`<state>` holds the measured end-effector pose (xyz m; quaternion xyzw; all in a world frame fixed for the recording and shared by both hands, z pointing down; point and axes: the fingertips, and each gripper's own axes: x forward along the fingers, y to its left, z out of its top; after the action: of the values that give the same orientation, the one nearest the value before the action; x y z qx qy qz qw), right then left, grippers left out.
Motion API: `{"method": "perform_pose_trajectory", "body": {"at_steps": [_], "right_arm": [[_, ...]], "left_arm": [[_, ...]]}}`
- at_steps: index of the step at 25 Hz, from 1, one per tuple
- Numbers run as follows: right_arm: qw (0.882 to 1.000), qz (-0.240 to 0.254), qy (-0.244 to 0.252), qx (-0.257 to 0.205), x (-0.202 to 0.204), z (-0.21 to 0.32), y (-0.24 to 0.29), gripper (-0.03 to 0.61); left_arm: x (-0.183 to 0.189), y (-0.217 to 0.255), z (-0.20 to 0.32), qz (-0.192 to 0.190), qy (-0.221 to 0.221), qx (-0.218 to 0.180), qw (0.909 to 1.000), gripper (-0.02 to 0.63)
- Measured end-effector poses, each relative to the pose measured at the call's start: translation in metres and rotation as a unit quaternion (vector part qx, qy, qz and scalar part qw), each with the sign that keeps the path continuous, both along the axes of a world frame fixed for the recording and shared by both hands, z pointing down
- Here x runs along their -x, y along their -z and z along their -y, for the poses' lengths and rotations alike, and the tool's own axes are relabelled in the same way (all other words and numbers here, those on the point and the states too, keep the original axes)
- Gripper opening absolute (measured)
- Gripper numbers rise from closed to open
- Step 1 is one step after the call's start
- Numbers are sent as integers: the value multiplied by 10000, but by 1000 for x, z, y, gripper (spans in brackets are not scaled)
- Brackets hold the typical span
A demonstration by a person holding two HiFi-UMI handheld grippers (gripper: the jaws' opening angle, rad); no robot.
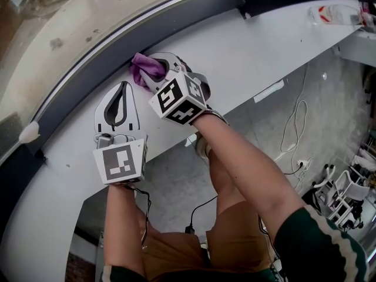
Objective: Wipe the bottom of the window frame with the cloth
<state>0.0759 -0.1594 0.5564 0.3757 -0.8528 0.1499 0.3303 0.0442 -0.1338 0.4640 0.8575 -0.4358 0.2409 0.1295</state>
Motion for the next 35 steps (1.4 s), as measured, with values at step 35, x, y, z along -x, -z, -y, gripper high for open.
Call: {"method": "perform_pose_trajectory", "body": {"at_steps": [35], "right_arm": [[9975, -130, -648, -246, -177, 30, 0, 100]], "left_arm": [[-183, -19, 26, -195, -603, 45, 9980, 8]]}}
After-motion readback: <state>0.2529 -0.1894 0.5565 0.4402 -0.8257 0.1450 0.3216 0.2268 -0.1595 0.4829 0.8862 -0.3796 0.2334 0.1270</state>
